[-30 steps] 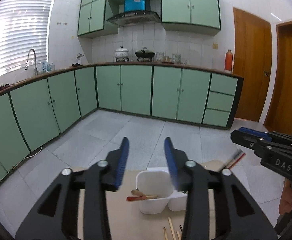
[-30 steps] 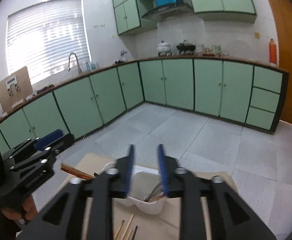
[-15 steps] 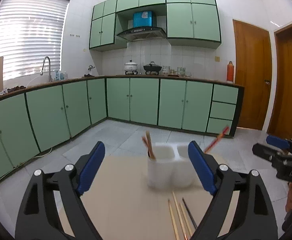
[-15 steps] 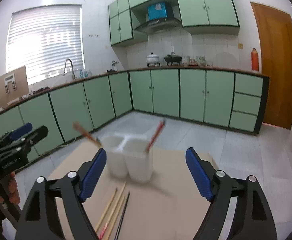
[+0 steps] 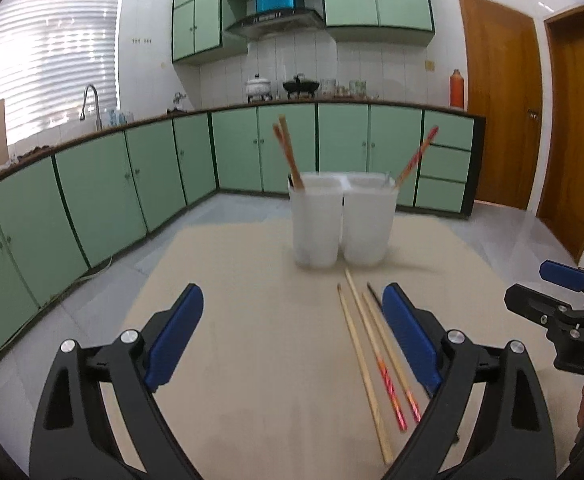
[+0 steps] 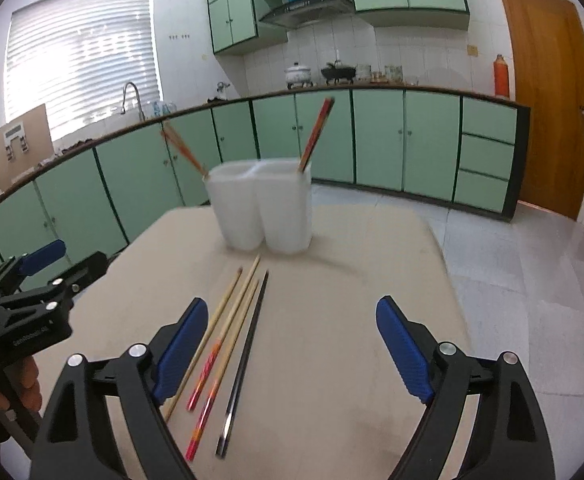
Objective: Organize utensils
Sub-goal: 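Return the right tool to the remaining black chopstick on the table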
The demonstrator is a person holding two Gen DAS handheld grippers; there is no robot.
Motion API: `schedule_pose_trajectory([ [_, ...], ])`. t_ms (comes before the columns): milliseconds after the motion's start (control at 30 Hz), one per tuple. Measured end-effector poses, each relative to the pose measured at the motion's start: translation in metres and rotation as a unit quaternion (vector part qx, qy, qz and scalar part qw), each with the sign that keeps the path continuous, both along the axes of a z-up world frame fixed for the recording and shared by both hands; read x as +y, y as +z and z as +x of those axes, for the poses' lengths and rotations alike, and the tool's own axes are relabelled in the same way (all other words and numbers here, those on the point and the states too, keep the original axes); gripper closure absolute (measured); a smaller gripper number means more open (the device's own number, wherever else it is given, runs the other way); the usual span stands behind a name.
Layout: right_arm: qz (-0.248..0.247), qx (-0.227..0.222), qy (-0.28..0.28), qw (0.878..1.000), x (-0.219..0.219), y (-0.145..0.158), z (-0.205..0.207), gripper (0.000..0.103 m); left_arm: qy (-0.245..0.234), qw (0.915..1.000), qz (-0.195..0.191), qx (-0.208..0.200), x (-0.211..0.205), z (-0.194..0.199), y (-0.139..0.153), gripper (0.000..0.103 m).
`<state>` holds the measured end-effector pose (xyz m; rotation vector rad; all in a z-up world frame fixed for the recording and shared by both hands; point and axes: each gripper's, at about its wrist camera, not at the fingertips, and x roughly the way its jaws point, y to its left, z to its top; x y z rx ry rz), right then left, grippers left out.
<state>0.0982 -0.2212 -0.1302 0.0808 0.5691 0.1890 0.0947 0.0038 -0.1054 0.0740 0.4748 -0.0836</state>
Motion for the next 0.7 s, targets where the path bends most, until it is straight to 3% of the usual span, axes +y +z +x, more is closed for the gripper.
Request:
schedule_pose_trajectory([
  [133, -0.002, 0.006, -0.002, 1.000, 0.002, -0.013, -0.016, 0.024, 0.004, 0.9999, -0.002, 0.012, 0.003, -0.011, -0.012, 0.015],
  [400, 0.002, 0.033, 0.012, 0.999, 0.016, -0.033, -0.038, 0.046, 0.009, 0.9990, -0.016, 0.041, 0.000, -0.030, -0.031, 0.018],
  [700, -0.010, 0.082, 0.046, 0.996, 0.038, -0.063, -0.050, 0.076, 0.007, 0.9974, -0.011, 0.070, -0.006, -0.043, -0.054, 0.024],
])
